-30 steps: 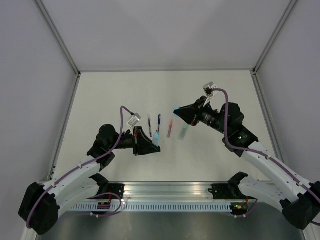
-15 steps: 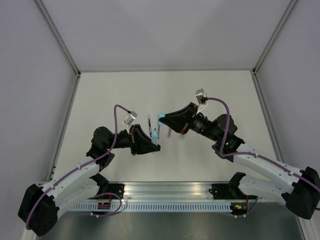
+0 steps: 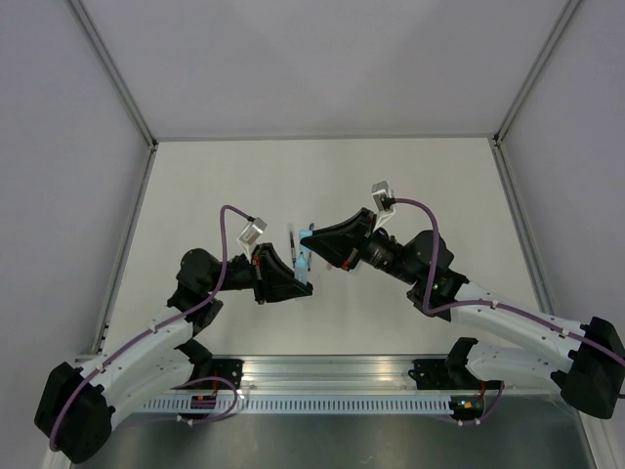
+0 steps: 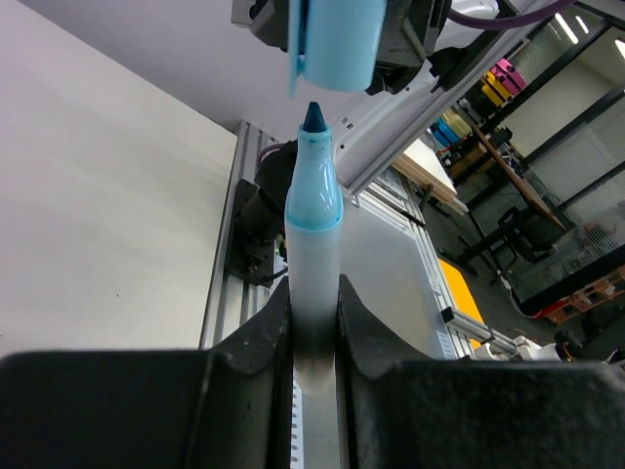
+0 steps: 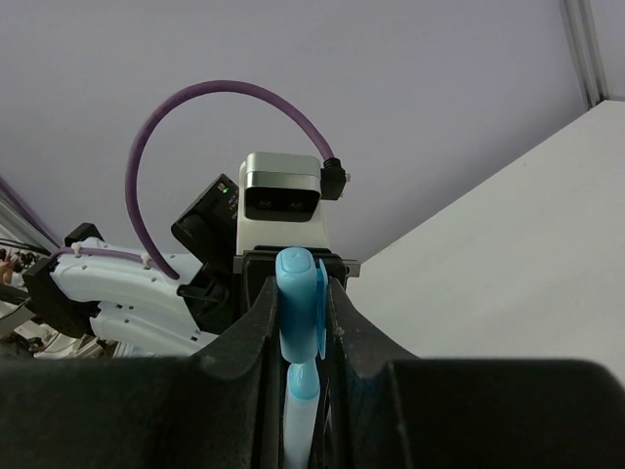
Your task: Insert the pens into the pen caps
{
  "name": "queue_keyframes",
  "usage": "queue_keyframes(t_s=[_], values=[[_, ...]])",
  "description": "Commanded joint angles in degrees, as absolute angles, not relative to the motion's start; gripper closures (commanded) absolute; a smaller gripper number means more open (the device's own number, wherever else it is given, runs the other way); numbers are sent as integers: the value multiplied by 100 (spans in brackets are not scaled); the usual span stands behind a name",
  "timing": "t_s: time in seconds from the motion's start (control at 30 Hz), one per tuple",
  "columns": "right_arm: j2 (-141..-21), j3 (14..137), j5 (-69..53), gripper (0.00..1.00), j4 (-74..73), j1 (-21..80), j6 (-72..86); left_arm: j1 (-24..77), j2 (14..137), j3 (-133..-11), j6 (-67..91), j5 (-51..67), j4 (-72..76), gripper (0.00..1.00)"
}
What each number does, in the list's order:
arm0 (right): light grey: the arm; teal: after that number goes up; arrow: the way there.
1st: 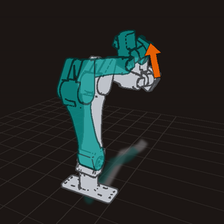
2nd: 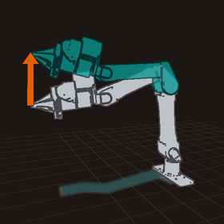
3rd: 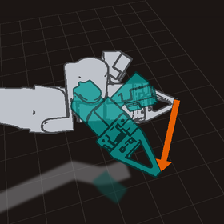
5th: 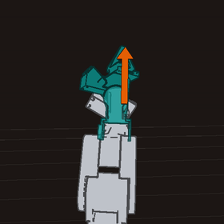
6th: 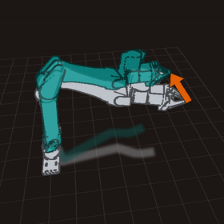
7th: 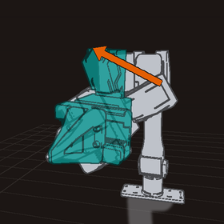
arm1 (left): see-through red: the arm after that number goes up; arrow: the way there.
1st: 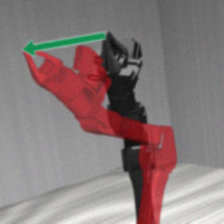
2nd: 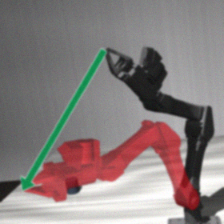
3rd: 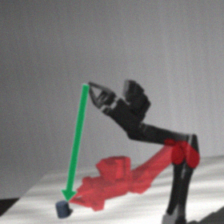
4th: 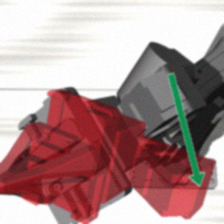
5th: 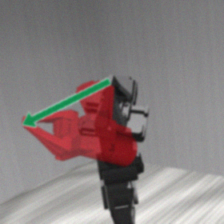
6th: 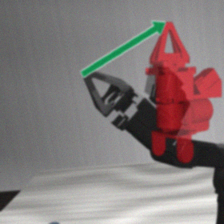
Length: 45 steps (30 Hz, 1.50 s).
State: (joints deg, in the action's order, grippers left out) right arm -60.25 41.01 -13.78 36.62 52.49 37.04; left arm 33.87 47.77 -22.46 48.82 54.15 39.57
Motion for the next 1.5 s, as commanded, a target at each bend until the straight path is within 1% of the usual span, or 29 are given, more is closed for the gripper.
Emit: queue_keyframes(t_s=[0.0,0.3,0.4,0.57,0.7,0.87,1.0,1.1,1.17,1.2,1.23,1.3,1.33,1.4,1.43,1.47], values=[[-6091,4078,-1161,100,3964,5326,3551,3410,4632,-2329,4913,5519,4228,98],[-6117,3973,-1222,100,3815,5572,3498,3410,4544,-2390,4746,5423,4034,98],[-5968,3745,-1196,100,3814,5739,3524,3410,4526,-2434,4729,5423,4017,98],[-5521,3191,-809,100,3823,5959,3437,3410,4465,-2514,4667,5317,3859,98],[-5493,3032,-773,100,3753,5994,3428,3410,4456,-2549,4711,5274,3928,98],[-5906,3322,-914,98,3288,6091,3349,3410,4500,-2593,4711,5326,3981,98],[-6029,3489,-870,96,3270,6152,3375,3410,4491,-2584,4685,5440,3920,98],[-6073,3822,-616,95,2586,6240,3183,3410,4351,-2645,4387,5371,3361,98],[-6021,3850,-545,94,2400,6258,3181,3410,4237,-2698,4079,5300,3069,98],[-5994,3841,-580,93,2382,6275,3190,3410,4123,-2724,3913,5248,2850,98],[-5968,3850,-632,88,2373,6293,3173,3410,4079,-2725,3859,5247,2778,98],[-5950,3911,-738,82,2277,6302,3147,3410,3991,-2733,3797,5247,2699,98],[-5924,3911,-747,77,2250,6310,3103,3410,3973,-2725,3788,5273,2707,98],[-5871,3920,-773,72,2215,6302,3085,3410,3946,-2699,3779,5335,2690,98],[-5819,3920,-773,67,2232,6310,3068,3410,3929,-2681,3771,5344,2672,98],[-5784,3911,-782,65,2241,6311,3059,3410,3911,-2672,3762,5361,2663,98]])
